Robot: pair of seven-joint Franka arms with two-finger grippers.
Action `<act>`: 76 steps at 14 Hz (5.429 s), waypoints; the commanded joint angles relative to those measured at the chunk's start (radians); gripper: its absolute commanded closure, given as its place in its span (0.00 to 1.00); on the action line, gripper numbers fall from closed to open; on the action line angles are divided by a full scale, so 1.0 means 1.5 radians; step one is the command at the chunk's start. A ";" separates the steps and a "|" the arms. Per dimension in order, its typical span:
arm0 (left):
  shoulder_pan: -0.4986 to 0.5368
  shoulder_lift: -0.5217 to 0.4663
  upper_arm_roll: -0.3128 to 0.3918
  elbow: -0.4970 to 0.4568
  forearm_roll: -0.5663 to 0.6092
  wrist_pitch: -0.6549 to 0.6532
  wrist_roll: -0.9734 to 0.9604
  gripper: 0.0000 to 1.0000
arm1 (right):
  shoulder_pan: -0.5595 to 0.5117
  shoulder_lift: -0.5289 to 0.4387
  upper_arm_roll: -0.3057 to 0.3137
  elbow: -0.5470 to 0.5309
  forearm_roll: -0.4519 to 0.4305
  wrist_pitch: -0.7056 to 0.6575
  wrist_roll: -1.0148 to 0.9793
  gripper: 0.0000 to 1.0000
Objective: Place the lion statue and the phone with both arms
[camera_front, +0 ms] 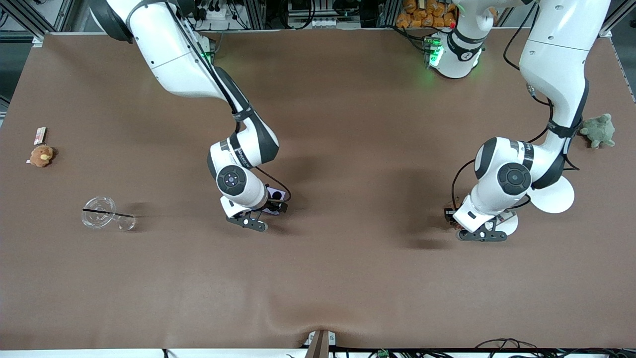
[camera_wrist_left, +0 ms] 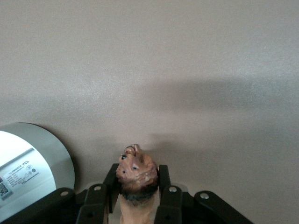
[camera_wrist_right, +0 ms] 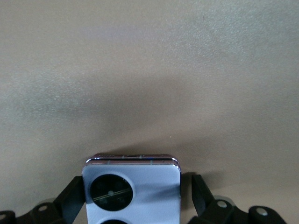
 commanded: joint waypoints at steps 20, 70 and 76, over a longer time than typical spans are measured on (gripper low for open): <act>0.037 -0.006 -0.006 -0.012 0.015 0.017 0.042 0.00 | -0.184 -0.146 -0.021 0.038 -0.014 -0.202 -0.217 0.63; -0.037 -0.476 0.059 0.163 -0.164 -0.647 0.094 0.00 | -0.312 -0.509 -0.032 0.045 -0.101 -0.523 -0.435 0.00; -0.028 -0.459 0.067 0.190 -0.160 -0.647 0.096 0.00 | -0.406 -0.554 0.037 0.044 -0.096 -0.587 -0.450 0.00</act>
